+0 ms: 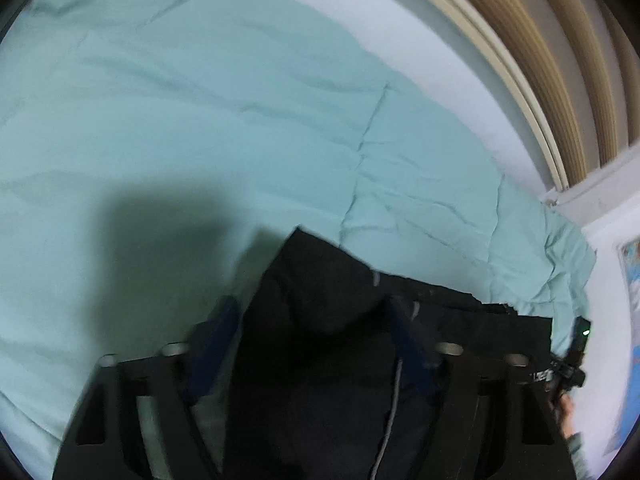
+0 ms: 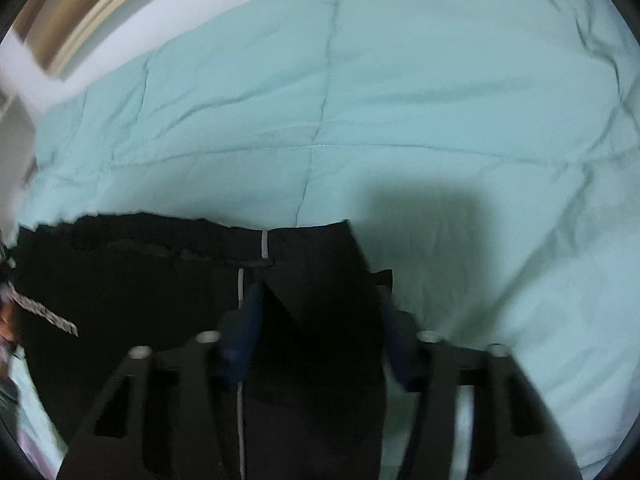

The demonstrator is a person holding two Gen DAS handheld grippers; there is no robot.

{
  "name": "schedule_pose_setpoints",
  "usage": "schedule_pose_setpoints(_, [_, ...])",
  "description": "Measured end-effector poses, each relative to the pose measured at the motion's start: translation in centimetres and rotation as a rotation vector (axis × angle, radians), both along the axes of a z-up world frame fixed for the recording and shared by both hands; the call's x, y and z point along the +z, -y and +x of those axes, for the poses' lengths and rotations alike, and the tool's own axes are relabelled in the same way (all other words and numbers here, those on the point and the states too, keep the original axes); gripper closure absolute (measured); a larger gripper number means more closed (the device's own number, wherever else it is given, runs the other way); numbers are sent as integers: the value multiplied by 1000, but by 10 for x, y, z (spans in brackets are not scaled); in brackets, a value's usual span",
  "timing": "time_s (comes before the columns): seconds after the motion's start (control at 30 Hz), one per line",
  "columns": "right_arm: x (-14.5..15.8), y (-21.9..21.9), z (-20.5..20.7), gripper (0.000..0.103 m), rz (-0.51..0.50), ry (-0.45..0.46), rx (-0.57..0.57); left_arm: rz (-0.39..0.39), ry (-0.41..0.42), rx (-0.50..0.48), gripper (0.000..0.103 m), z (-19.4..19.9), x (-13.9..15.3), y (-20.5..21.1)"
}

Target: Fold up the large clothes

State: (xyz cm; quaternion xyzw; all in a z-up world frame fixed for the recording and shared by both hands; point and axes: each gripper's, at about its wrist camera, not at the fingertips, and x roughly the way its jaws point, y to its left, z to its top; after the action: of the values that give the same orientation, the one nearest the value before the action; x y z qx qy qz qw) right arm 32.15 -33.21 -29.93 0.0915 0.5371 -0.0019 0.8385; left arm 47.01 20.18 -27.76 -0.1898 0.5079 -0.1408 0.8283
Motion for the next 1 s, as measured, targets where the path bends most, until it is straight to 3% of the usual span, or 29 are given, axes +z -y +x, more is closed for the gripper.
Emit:
schedule_pose_setpoints(0.03, [5, -8, -4, 73, -62, 21, 19, 60, 12, -2, 88, -3, 3, 6])
schedule_pose_setpoints(0.1, [14, -18, -12, 83, -132, 63, 23, 100, 53, 36, 91, -12, 13, 8])
schedule_pose_setpoints(0.2, [45, -22, -30, 85, -218, 140, -17, 31, 109, 105, 91, -27, 39, -12])
schedule_pose_setpoints(0.3, [80, -15, -31, 86, -209, 226, -67, -44, 164, 121, 91, -28, 70, -25])
schedule_pose_setpoints(0.4, [92, -17, -7, 86, -220, 252, -89, 6, 189, 128, 91, -9, 79, -18])
schedule_pose_setpoints(0.5, [58, -19, 37, 86, -218, 162, -139, 32, 108, 153, 91, 22, 49, -14])
schedule_pose_setpoints(0.63, [-20, -4, 72, 86, -82, -49, -217, 81, -44, 160, 91, 50, -13, -4])
schedule_pose_setpoints(0.7, [-41, -13, 77, 84, -118, -93, -193, 122, -77, 148, 88, 53, -32, 1])
schedule_pose_setpoints(0.8, [-45, -25, 82, 80, -199, -105, -158, 125, -116, 160, 74, 57, -45, 1])
schedule_pose_setpoints(0.9, [-44, -24, 87, 76, -184, -137, -132, 121, -109, 147, 68, 58, -35, -1])
schedule_pose_setpoints(1.0, [-29, -11, 79, 59, -119, -144, -163, 114, -77, 159, 58, 47, -10, -14])
